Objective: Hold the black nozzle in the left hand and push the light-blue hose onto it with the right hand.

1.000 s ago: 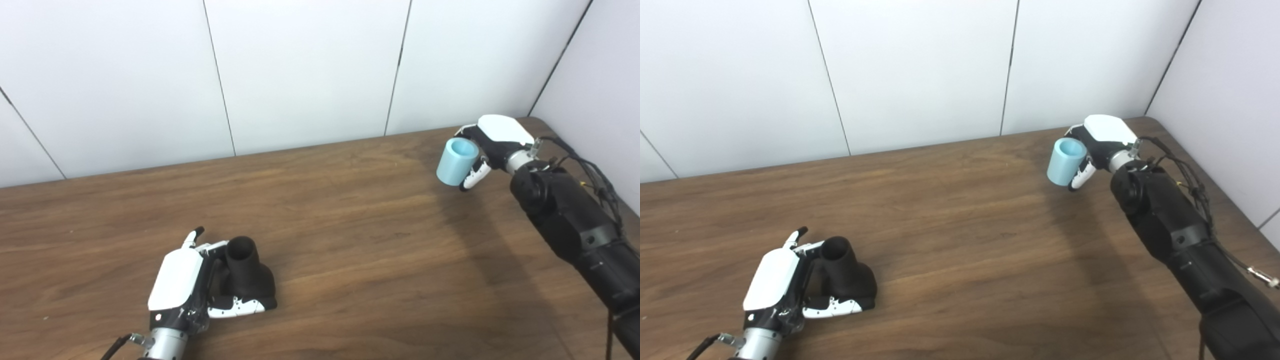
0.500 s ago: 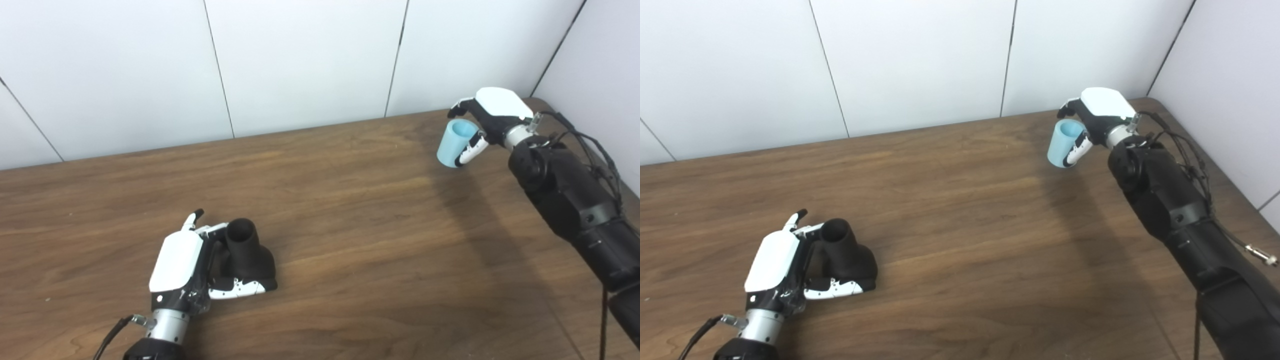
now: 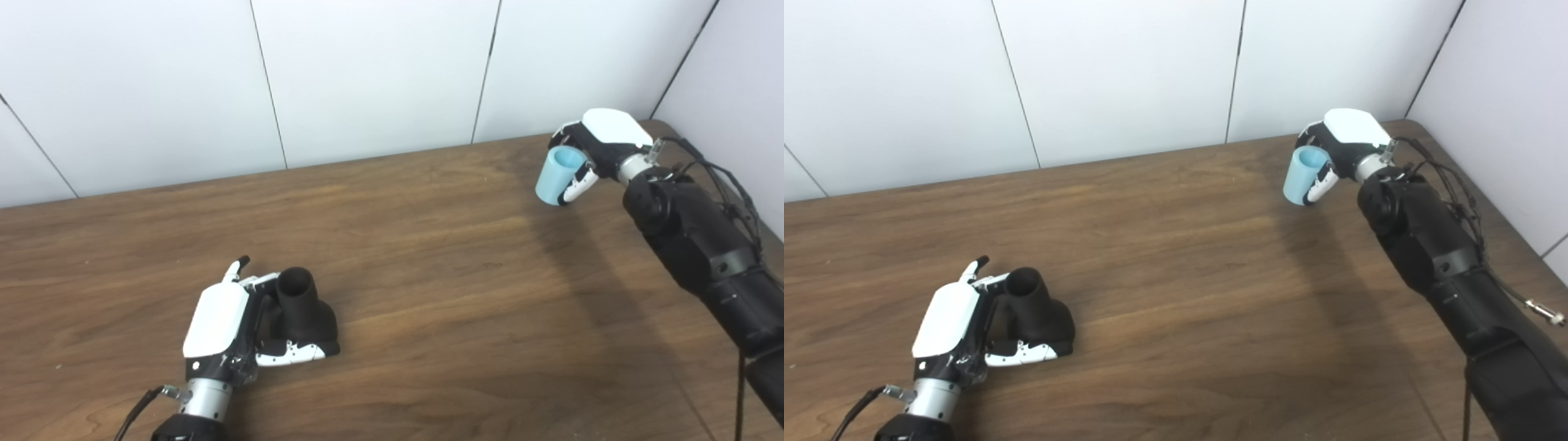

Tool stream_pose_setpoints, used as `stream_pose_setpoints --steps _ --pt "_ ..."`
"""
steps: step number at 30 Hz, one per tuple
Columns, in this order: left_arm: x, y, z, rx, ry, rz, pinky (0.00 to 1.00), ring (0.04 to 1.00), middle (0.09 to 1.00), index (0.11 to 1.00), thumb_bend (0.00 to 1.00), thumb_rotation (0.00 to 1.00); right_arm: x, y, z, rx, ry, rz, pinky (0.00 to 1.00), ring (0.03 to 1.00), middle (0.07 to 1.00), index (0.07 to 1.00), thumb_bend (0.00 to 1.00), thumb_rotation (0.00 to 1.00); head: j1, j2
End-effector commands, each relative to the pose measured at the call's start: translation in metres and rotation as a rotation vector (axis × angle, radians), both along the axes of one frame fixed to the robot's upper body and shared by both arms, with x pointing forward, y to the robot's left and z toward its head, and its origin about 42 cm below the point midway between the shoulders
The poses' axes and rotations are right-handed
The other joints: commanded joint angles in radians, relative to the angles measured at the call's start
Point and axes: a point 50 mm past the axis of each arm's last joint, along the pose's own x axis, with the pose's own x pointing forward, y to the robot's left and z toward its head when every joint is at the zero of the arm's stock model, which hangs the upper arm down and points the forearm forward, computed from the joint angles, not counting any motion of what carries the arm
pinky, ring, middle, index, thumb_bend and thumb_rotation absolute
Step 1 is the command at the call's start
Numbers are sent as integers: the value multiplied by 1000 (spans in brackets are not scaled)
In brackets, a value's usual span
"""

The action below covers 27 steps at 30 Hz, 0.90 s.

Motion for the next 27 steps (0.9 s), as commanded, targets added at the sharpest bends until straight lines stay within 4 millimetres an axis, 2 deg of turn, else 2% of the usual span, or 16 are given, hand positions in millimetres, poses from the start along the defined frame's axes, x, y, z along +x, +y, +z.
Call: stream_pose_setpoints --steps 1,3,8,11,12,15,17,18,21,24,27 --pt "-3 -1 -8 28 22 -10 957 609 460 501 525 0 4 -9 34 -40 -110 15 425 433 466 549 597 7 -3 3" --pt "-3 -1 -8 28 23 -12 956 612 461 501 525 0 3 -9 33 -42 -114 17 325 365 427 523 541 1 -3 3" --pt "-3 -2 -9 35 21 -12 952 612 464 499 526 0 2 -9 32 -46 -115 11 334 391 446 500 531 0 -5 3" --pt "-3 -2 -9 33 21 -12 955 610 466 498 526 0 2 -9 32 -46 -117 7 306 367 427 507 529 0 -4 3" --pt "-3 -2 -10 30 22 -11 952 607 465 498 526 0 2 -9 32 -43 -119 5 261 325 456 494 531 0 -3 3" --pt "-3 -3 -10 28 25 -8 957 609 463 498 526 0 2 -9 32 -43 -123 7 236 300 405 511 525 0 0 3" --pt "-3 -3 -10 29 24 -6 958 611 465 498 526 0 1 -8 33 -43 -128 15 212 278 456 492 531 0 4 3" --pt "-4 -3 -10 29 22 -5 957 611 464 498 526 0 0 -8 34 -43 -131 21 216 284 468 487 532 0 8 3" --pt "-4 -4 -9 25 22 -4 955 611 466 497 526 0 -5 -3 42 -48 -143 49 257 322 411 510 526 0 29 7" --pt "-6 -6 -9 19 32 0 955 611 469 494 526 0 -12 8 57 -53 -159 86 313 374 421 515 527 0 58 8" --pt "-8 -9 -10 15 43 2 966 619 482 486 526 0 -20 23 71 -64 -180 139 293 354 421 524 524 0 100 10"
